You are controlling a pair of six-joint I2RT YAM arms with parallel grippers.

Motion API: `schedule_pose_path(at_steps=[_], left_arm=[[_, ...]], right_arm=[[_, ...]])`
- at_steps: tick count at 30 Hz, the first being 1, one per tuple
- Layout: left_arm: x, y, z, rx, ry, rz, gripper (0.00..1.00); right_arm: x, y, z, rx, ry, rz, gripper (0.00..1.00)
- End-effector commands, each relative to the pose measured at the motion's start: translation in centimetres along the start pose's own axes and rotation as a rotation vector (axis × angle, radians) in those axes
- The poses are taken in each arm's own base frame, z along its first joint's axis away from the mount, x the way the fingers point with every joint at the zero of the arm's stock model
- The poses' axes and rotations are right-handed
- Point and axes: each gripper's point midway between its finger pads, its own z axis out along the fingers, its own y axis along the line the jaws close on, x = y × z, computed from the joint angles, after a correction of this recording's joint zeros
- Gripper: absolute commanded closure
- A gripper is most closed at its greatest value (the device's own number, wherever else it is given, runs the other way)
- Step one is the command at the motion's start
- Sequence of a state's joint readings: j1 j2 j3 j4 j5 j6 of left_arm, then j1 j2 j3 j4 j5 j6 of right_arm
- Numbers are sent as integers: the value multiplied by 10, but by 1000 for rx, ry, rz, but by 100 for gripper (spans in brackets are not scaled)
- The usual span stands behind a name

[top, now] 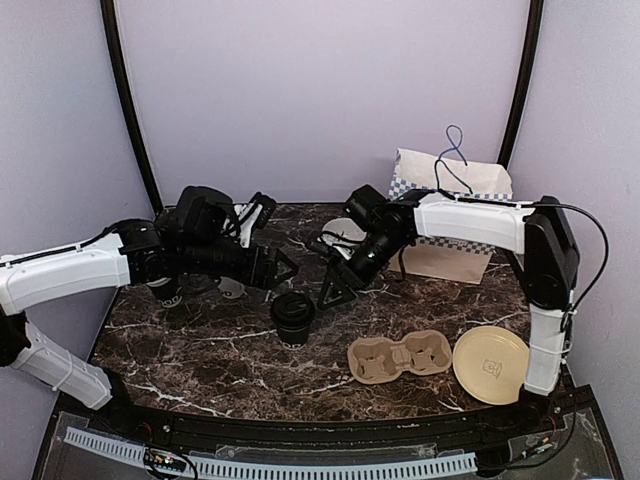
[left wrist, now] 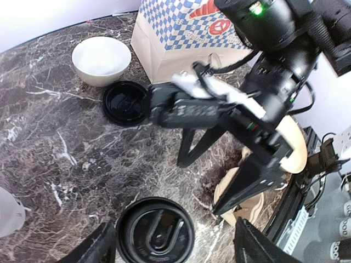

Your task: Pack the takeout coffee

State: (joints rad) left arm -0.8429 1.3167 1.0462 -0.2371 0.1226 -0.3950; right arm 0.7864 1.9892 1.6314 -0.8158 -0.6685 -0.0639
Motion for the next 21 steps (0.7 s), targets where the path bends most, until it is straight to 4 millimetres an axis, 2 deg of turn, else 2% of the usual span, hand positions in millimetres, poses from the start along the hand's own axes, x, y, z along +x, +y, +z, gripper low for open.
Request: schedule_pose_path(at_steps=[1,2,3,4,5,6,9,14,21], left_arm=[[16,5,-2,-49,125,206,22],[17,4,-4,-52,150,248,17],[25,5,-2,-49,198,284,5],[21,1,-3,-38,201,307,3],[30,-1,0,-26,247,345,2],[28,-4,0,-18,252,363,1],[43,-5,9,-15,330,449,1],[50,1,25,-47,412,480,1],[58,6,39,-62,476,475,3]], right_arm=[[-3,8,-38,79,-41,-154,20],[-5,13,-49,82,-64,-187,20],[-6,16,-57,86,-82,-219,21],[-6,20,-67,92,-98,-255,21],[-7,23,-76,104,-115,-286,21],[-7,24,-83,119,-133,-311,21],[-5,26,-98,168,-160,-356,21],[6,23,-102,205,-154,-367,21],[11,24,-100,194,-152,-371,21]])
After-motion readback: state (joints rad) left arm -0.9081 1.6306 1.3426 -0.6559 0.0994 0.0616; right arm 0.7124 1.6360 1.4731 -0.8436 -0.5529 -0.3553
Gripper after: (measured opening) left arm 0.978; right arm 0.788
